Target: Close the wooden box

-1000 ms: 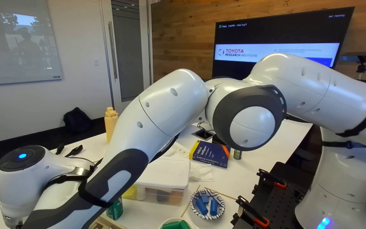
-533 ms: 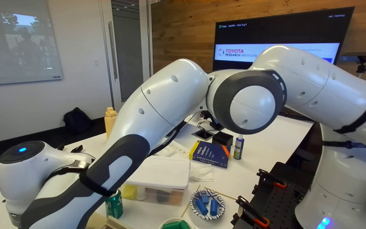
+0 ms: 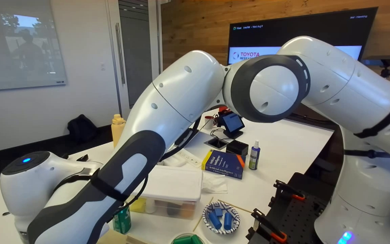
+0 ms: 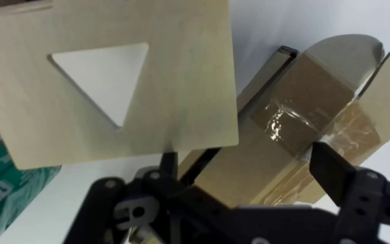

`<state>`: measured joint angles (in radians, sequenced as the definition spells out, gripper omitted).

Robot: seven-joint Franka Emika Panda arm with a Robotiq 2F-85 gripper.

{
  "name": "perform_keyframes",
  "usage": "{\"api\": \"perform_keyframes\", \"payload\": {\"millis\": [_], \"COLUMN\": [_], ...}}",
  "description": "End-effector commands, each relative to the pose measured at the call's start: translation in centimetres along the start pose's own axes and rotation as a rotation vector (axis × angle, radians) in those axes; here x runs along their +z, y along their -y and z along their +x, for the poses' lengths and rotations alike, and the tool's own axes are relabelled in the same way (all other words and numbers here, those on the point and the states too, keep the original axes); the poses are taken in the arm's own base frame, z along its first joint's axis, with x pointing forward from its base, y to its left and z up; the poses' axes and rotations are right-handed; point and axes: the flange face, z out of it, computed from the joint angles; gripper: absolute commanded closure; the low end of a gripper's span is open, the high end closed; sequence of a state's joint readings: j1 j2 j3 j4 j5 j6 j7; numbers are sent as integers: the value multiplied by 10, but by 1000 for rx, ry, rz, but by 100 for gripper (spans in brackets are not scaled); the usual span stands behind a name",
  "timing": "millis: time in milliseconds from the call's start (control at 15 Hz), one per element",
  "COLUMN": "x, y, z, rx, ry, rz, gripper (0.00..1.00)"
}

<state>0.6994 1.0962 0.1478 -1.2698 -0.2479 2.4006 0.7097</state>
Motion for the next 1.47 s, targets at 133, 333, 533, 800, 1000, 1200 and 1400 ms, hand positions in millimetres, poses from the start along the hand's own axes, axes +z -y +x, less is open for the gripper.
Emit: {"api": "perform_keyframes", "payload": {"millis": [133, 333, 533, 800, 1000, 1200, 1400], "x": [-6, -5, -3, 0, 0, -2, -4], "y": [-24, -32, -36, -39, -40, -41, -42], "z": [-23, -29, -31, -30, -32, -34, -35], "rx": [-4, -10, -13, 2, -7, -29, -57], "ry": [121, 171, 210, 226, 244, 258, 273], "rz": [-54, -70, -77, -78, -87, -96, -87], "gripper": [0, 0, 0, 0, 0, 0, 0]}}
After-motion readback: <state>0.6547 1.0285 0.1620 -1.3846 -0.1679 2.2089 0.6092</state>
